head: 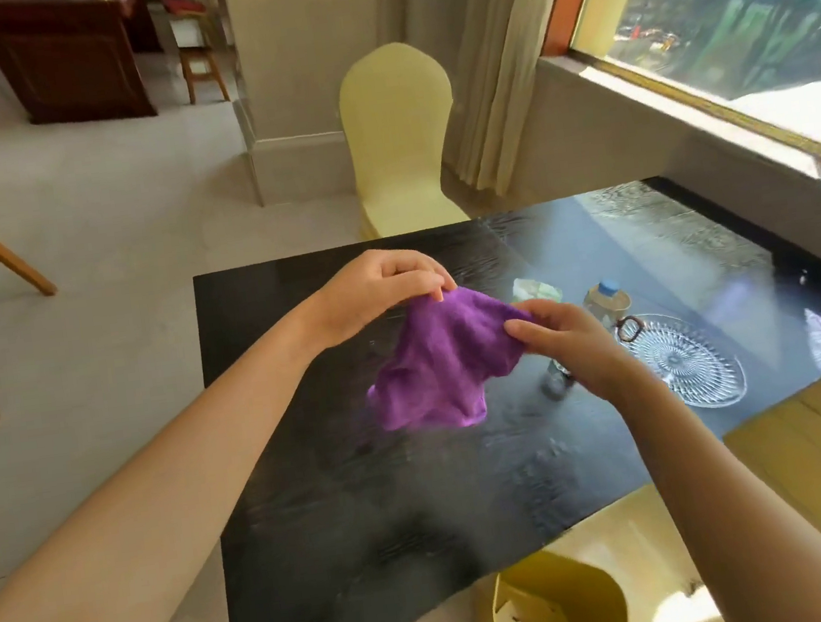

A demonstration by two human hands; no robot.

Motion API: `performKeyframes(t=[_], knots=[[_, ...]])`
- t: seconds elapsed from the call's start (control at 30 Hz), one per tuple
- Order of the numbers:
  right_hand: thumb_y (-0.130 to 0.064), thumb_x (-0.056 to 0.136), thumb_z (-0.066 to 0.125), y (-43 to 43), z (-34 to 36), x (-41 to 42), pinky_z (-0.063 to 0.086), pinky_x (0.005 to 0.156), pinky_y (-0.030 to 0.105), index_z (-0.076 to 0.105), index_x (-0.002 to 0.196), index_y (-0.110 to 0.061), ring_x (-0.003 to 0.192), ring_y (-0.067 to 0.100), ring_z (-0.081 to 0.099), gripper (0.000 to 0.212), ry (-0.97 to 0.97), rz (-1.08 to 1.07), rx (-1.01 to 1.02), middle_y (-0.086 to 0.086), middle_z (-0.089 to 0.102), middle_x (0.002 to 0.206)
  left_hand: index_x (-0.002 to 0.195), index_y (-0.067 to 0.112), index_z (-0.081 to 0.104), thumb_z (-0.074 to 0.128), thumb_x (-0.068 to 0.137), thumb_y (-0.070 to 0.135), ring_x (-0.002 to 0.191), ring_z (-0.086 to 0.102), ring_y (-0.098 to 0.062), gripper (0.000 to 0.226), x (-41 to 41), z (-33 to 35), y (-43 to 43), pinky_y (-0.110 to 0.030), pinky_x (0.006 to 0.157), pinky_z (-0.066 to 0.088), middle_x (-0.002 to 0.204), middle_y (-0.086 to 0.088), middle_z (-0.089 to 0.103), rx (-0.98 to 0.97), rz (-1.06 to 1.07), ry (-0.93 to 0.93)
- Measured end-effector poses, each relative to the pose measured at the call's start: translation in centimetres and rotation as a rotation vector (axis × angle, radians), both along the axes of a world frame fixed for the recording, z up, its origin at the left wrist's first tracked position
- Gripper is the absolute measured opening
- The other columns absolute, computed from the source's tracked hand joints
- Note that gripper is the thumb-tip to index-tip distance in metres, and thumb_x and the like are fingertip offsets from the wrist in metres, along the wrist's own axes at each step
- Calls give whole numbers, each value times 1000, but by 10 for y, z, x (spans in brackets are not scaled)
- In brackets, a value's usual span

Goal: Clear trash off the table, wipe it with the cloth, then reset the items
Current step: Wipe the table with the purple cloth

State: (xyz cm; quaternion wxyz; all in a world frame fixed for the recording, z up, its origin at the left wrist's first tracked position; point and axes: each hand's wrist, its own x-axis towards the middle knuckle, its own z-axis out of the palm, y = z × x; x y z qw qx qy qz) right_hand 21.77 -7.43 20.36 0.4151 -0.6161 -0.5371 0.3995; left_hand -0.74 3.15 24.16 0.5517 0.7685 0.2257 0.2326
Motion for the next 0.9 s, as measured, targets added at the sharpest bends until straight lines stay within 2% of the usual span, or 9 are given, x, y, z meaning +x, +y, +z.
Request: performKeyframes(t=[0.07,0.13,0.2,0.27,0.37,0.47,0.53,0.73,0.9], knots=[[-12,87,63,-11,7,22,51,80,25,70,86,-21,79,14,61,11,-54,-57,23,4,67,82,81,26,68,65,83,14,88,63,-5,13,22,-6,-6,-18,77,49,95,8,69,136,84,62],[-13,84,67,-21,12,48,47,70,13,70,84,-21,71,8,59,8,-177,-125,47,-1,66,76,94,31,64,66,82,10,89,62,-8,25,48,-12,-13,-20,79,52,100,7,67,222,72,114],[-12,84,67,-30,14,72,44,64,7,72,90,-13,70,8,57,8,-313,-155,49,-4,65,74,111,31,61,66,81,7,89,60,-9,38,76,-17,-21,-22,80,52,106,6,65,291,59,172],[-8,83,67,-40,14,101,45,70,12,73,93,-8,75,15,57,12,-424,-149,45,5,66,80,123,25,58,67,80,6,89,60,-10,47,109,-21,-30,-24,80,50,110,4,63,366,85,237],[-11,83,66,-54,15,148,46,78,33,73,94,-10,82,22,58,13,-600,-133,-33,14,69,92,129,19,54,65,80,5,92,62,-15,52,164,-24,-42,-25,84,48,104,0,65,389,105,324],[-12,82,66,-66,13,195,42,70,30,71,94,-8,78,21,55,13,-719,-112,-115,12,69,89,126,17,57,63,79,6,87,57,-14,48,218,-28,-51,-23,78,42,94,0,63,400,60,450],[-12,82,65,-74,11,221,39,67,29,71,93,-7,76,20,53,13,-784,-99,-172,10,66,85,119,15,62,61,80,9,87,55,-14,40,252,-34,-59,-23,75,41,99,-3,66,429,16,533],[-12,82,65,-101,-9,280,39,71,25,71,99,-9,81,17,53,18,-805,-102,-319,7,68,94,100,13,71,63,80,11,85,57,-13,21,320,-61,-81,-25,74,46,102,-4,70,410,-40,596],[-12,79,66,-112,-51,306,46,78,34,71,95,-7,94,27,61,17,-765,-190,-360,12,71,98,93,16,70,66,79,14,90,61,-16,15,349,-98,-88,-35,82,53,97,-1,69,342,-59,610]])
